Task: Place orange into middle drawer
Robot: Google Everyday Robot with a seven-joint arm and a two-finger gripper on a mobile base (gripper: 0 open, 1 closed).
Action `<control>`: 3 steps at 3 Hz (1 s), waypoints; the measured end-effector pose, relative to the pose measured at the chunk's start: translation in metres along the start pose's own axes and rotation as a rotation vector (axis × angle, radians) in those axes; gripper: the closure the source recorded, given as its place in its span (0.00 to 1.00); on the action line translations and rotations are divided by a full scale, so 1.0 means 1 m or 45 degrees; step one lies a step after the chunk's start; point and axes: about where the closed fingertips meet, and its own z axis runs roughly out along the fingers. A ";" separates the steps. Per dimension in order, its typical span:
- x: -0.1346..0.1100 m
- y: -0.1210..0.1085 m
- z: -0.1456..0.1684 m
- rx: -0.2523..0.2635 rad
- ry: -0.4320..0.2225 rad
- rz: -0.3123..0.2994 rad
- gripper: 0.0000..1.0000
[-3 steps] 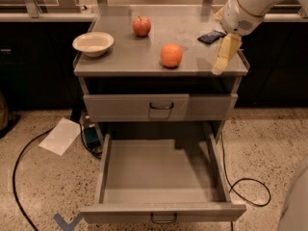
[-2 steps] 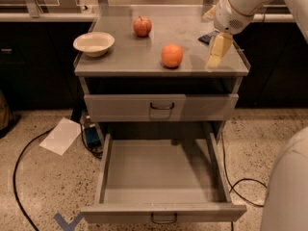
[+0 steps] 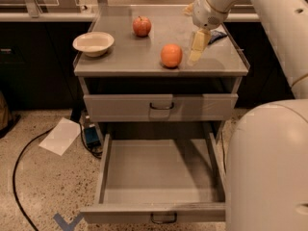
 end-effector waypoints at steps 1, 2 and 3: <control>-0.005 -0.007 0.021 -0.027 -0.029 -0.022 0.00; -0.002 -0.007 0.043 -0.076 -0.043 -0.014 0.00; 0.001 -0.006 0.058 -0.110 -0.053 -0.006 0.00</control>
Offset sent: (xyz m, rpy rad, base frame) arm 0.0382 0.0163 -0.0437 0.0196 0.0977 0.0555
